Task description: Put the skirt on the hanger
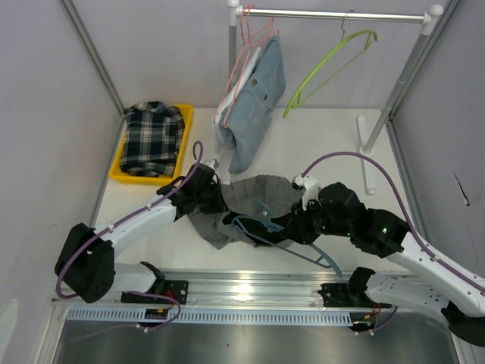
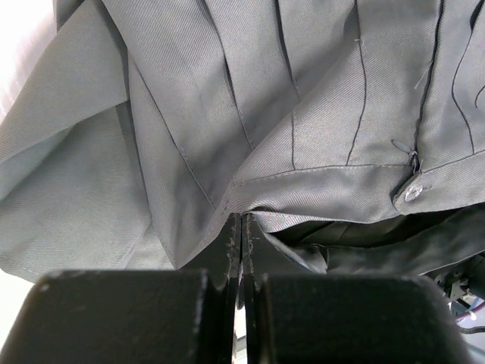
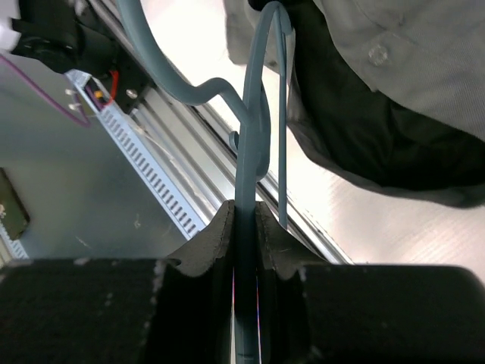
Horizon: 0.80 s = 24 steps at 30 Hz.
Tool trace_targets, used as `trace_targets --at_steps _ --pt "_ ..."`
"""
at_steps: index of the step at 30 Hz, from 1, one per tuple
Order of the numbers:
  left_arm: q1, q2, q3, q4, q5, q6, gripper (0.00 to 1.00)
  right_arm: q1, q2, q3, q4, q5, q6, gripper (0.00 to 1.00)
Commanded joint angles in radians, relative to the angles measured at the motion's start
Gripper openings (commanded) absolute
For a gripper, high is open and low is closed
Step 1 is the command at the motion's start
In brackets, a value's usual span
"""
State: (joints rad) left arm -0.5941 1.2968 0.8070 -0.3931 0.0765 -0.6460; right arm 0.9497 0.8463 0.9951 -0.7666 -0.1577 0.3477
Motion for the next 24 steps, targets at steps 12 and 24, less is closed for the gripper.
trace_targets --at_steps 12,24 --pt "-0.012 -0.037 0.018 -0.015 -0.023 0.019 0.0 0.001 -0.012 0.053 0.067 0.009 -0.029 0.0" --pt "-0.018 -0.068 0.041 -0.044 -0.015 0.014 0.0 0.012 0.063 -0.039 0.223 0.033 -0.075 0.0"
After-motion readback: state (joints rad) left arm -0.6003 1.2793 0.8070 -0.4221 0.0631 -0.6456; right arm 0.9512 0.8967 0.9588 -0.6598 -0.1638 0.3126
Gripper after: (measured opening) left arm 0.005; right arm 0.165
